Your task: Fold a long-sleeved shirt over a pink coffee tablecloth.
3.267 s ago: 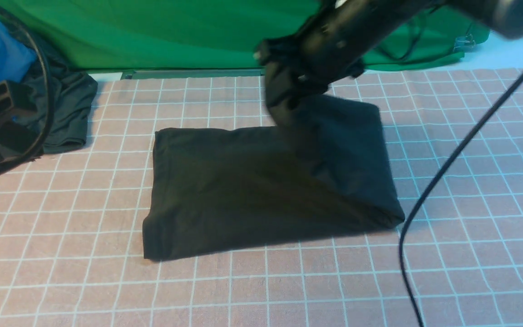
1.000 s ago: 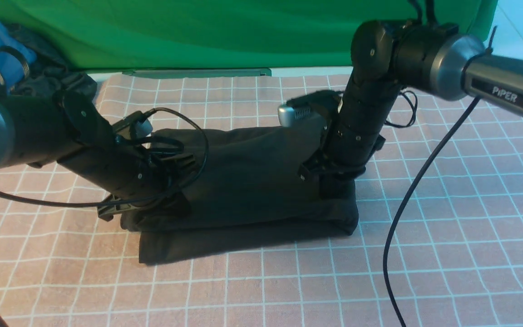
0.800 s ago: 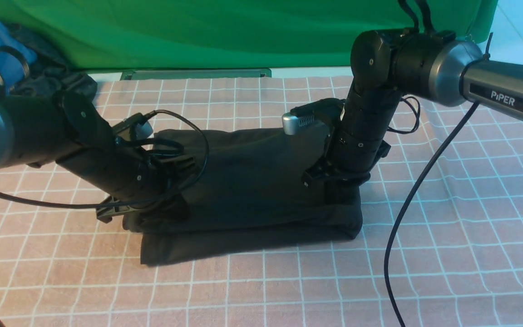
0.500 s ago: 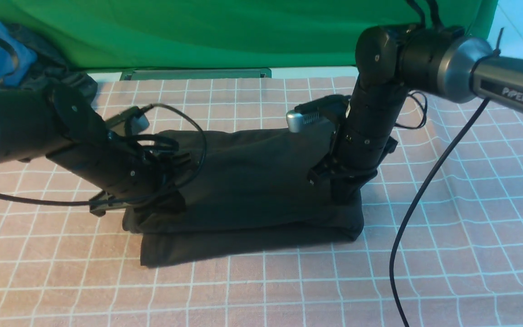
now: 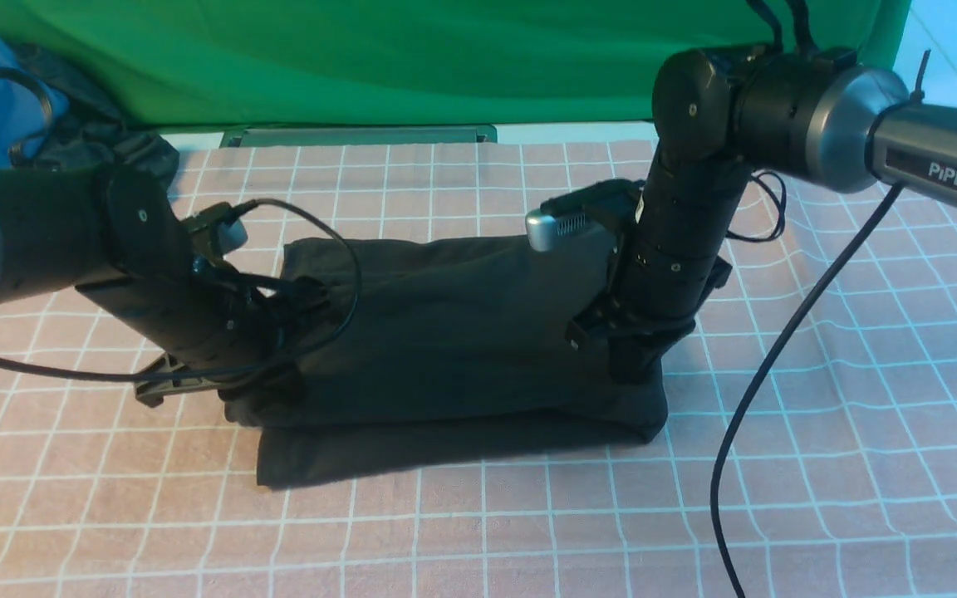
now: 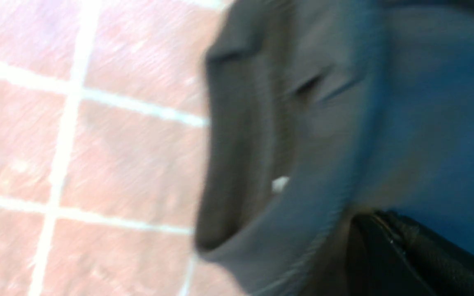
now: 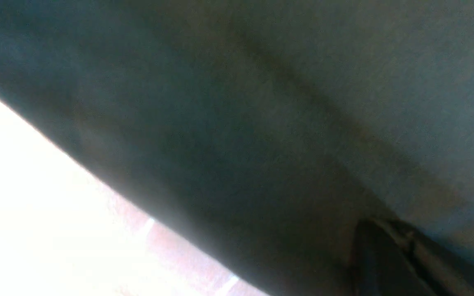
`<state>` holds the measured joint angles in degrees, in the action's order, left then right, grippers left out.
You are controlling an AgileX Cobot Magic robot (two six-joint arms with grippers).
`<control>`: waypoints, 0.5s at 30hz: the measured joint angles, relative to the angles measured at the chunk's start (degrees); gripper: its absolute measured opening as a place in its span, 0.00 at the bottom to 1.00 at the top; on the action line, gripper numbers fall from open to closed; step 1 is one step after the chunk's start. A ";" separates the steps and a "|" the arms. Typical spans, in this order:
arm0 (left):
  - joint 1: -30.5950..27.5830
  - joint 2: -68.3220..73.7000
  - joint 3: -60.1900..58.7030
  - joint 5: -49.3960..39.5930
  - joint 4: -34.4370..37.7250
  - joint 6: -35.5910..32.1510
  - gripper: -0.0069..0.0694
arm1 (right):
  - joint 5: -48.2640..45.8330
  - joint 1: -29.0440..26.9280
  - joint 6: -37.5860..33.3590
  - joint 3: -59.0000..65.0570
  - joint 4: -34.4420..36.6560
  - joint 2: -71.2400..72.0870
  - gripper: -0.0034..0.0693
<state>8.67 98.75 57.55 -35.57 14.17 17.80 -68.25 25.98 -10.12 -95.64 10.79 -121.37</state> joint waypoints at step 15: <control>0.00 -0.78 -1.08 -0.10 -0.12 0.42 0.11 | 0.82 0.07 -1.48 5.25 -0.06 4.06 0.10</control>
<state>8.67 97.98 56.47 -35.67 14.05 18.21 -67.43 26.04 -11.60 -90.39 10.73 -117.31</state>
